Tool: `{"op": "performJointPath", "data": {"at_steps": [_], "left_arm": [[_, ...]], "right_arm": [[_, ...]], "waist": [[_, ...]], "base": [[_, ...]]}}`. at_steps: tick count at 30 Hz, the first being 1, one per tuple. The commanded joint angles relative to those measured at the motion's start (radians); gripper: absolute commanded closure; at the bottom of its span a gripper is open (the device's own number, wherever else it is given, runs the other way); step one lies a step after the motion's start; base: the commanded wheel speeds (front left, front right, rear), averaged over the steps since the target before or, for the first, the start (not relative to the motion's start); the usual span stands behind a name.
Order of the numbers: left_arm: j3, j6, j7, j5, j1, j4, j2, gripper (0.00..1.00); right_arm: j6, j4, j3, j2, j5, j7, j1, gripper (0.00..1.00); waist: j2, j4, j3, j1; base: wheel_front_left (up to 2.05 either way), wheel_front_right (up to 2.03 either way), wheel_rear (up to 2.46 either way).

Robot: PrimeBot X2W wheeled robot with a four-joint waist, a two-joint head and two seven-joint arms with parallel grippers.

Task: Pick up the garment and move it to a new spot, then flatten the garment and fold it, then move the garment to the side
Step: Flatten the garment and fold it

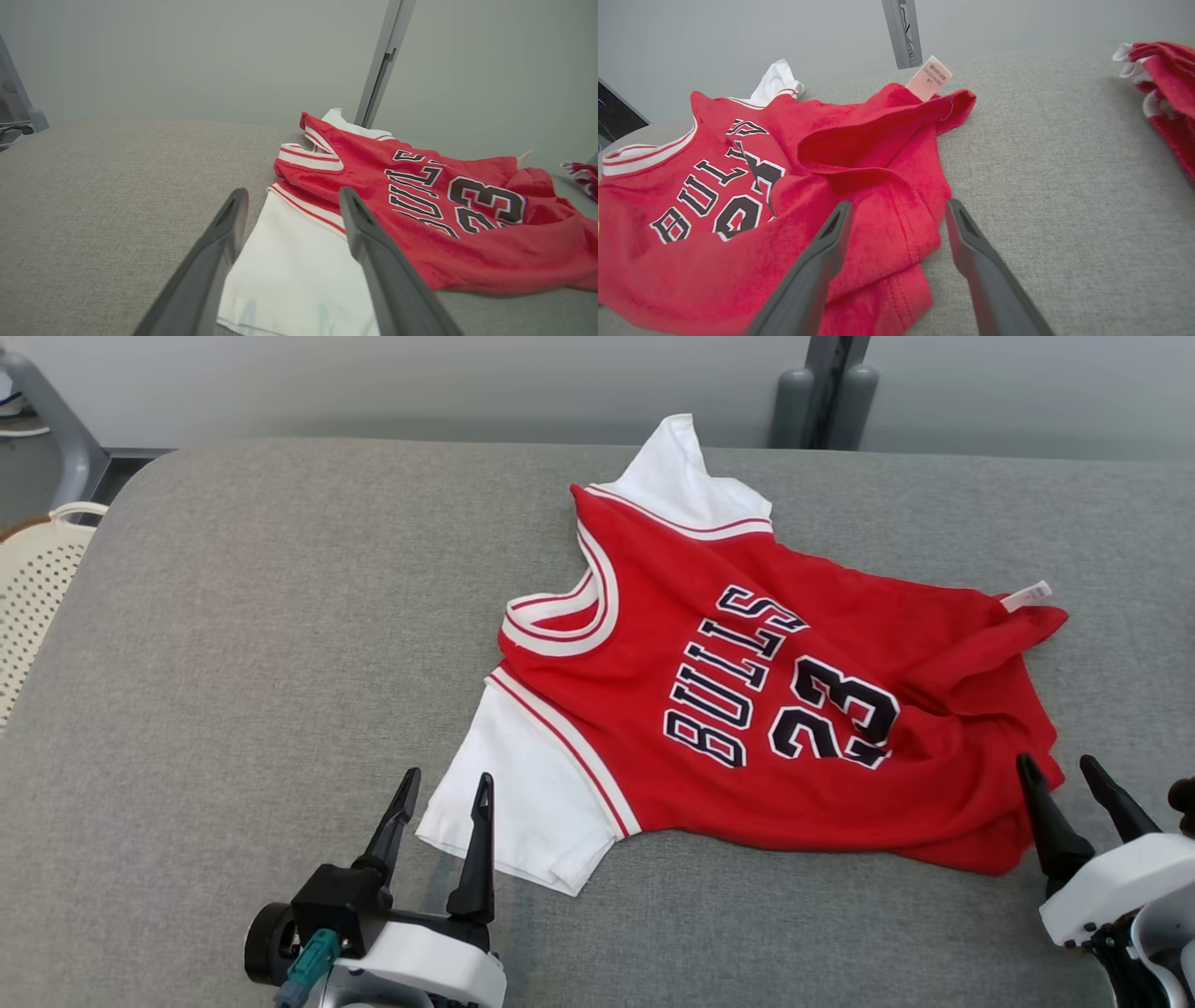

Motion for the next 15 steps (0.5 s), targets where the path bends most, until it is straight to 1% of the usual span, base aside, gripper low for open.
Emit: {"op": "performJointPath", "data": {"at_steps": [1, 4, 8, 9, 10, 11, 12, 14, 15], "left_arm": [[0.000, -0.002, -0.002, 0.004, -0.015, 0.002, 0.004, 0.00], [-0.001, 0.000, -0.002, 0.000, -0.019, 0.002, 0.004, 0.00], [0.003, 0.003, -0.002, 0.000, -0.017, 0.002, 0.004, 0.00], [0.004, 0.003, -0.002, 0.000, -0.016, 0.002, 0.004, 0.00], [0.006, 0.004, -0.002, 0.000, -0.015, 0.002, 0.004, 0.00], [0.007, 0.004, -0.002, 0.001, -0.013, 0.002, 0.004, 0.00], [0.007, 0.004, -0.002, 0.001, -0.013, 0.002, 0.004, 0.00], [0.009, 0.004, -0.002, 0.004, -0.012, 0.003, 0.004, 0.00], [0.009, 0.004, -0.002, 0.005, -0.012, 0.003, 0.004, 0.00]], "right_arm": [[0.000, 0.026, -0.008, -0.005, -0.008, 0.008, -0.018, 0.00], [0.000, 0.086, -0.008, -0.010, -0.017, 0.030, -0.048, 0.00], [0.000, 0.141, -0.003, -0.010, 0.001, 0.047, -0.070, 0.00], [0.000, 0.150, 0.001, -0.010, 0.008, 0.045, -0.074, 0.12], [0.000, 0.158, 0.007, -0.010, 0.011, 0.043, -0.077, 0.48], [0.000, 0.161, 0.015, -0.012, 0.012, 0.038, -0.080, 0.67], [0.000, 0.161, 0.015, -0.012, 0.012, 0.038, -0.080, 0.67], [0.000, 0.164, 0.036, -0.012, 0.014, 0.029, -0.088, 1.00], [0.000, 0.156, 0.046, -0.012, 0.015, 0.021, -0.093, 1.00]], "waist": [[0.0000, 0.011, 0.007, 0.0000], [0.0000, 0.028, 0.012, 0.0000], [0.0000, 0.038, 0.014, 0.0000], [0.0000, 0.038, 0.014, 0.0000], [0.0000, 0.038, 0.014, 0.0000], [0.0000, 0.036, 0.013, 0.0000], [0.0000, 0.036, 0.013, 0.0000], [0.0000, 0.034, 0.011, 0.0000], [0.0000, 0.032, 0.010, 0.0000]], "base": [[0.00, 0.00, 0.00], [0.00, 0.00, 0.00], [0.00, 0.00, 0.00], [0.00, 0.00, 0.00], [0.00, 0.00, 0.00], [0.00, 0.00, 0.00], [0.00, 0.00, 0.00], [0.00, 0.00, 0.00], [0.00, 0.00, 0.00]]}}
